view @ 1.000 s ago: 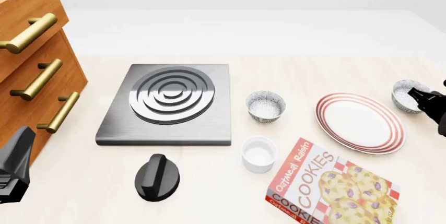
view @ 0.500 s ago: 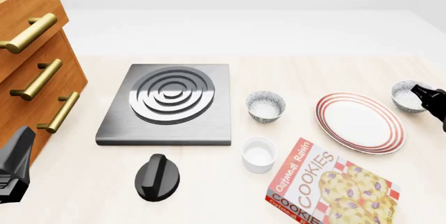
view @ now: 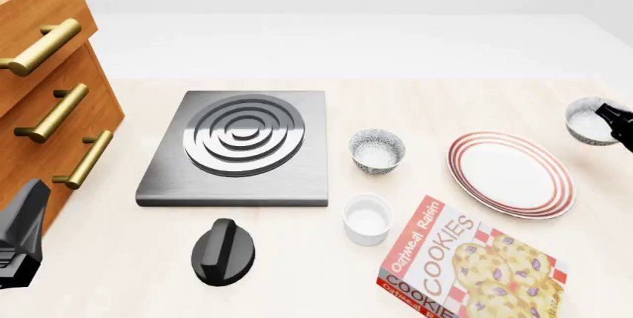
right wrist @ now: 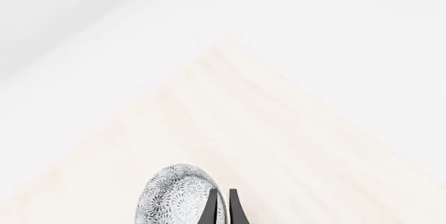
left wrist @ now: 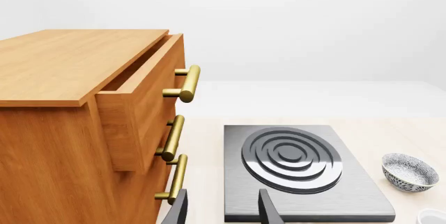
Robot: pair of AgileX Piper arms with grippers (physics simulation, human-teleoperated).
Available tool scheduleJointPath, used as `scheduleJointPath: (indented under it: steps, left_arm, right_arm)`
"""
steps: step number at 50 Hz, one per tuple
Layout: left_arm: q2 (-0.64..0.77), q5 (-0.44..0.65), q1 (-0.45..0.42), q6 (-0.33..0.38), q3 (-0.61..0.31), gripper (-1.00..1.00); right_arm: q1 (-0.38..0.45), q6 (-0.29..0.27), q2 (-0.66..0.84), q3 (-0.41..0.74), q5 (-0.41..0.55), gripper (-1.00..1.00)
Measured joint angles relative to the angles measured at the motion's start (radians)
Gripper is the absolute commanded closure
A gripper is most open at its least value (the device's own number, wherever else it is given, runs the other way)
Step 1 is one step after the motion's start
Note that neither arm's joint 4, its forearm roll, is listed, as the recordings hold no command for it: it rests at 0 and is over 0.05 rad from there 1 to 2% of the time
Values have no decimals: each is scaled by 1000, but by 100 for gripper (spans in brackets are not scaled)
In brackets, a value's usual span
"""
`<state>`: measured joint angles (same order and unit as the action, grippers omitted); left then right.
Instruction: Pick the akita bowl next to the plate and place it on the plate.
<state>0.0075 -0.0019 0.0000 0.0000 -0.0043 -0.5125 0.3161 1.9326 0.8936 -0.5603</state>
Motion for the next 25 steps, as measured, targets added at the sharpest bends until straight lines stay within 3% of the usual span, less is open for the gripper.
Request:
scheduleJointPath:
  steps: [25]
  left_arm:
    - [0, 0, 0, 0, 0, -100]
  right_arm:
    - [18, 6, -112, -59, 21, 100]
